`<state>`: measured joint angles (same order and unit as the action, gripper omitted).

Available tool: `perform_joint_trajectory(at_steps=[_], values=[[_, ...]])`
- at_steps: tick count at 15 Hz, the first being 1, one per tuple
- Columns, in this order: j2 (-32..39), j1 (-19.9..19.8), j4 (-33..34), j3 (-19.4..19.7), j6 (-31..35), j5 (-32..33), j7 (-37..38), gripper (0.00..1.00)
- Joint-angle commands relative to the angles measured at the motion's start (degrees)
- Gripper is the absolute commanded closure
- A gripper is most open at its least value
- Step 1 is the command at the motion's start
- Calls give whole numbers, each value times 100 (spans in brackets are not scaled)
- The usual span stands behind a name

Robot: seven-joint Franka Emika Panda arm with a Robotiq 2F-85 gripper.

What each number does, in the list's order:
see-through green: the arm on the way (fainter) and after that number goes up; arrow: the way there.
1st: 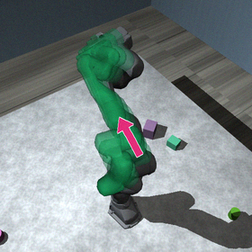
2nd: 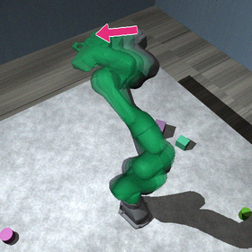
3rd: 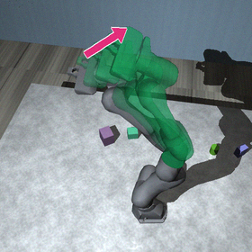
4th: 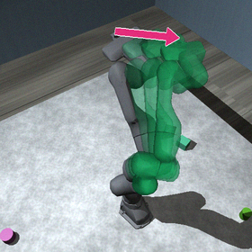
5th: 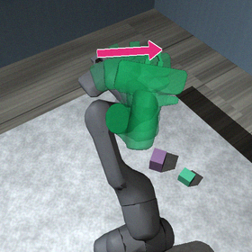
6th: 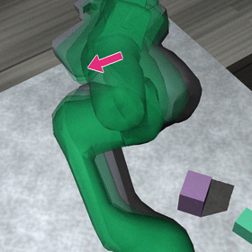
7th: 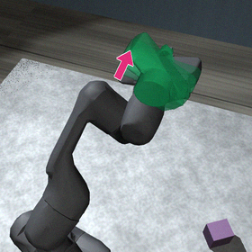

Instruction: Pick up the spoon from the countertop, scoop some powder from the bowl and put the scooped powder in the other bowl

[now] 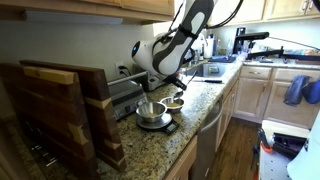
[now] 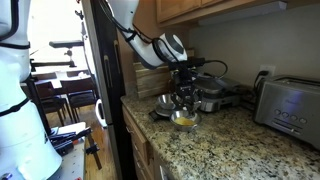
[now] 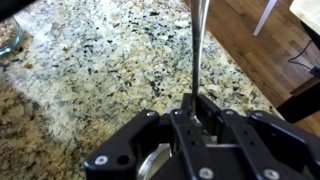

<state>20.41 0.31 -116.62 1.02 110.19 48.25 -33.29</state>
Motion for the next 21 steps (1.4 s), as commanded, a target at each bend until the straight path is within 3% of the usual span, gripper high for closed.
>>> perform_joint_trajectory(at_steps=[1,5,14,21], values=[[193,132,70,-74,-171,627,503,96],[354,194,41,-168,-144,1161,884,96],[474,218,-77,-396,-110,1510,967,96],[535,197,-111,-359,-351,1772,921,96]])
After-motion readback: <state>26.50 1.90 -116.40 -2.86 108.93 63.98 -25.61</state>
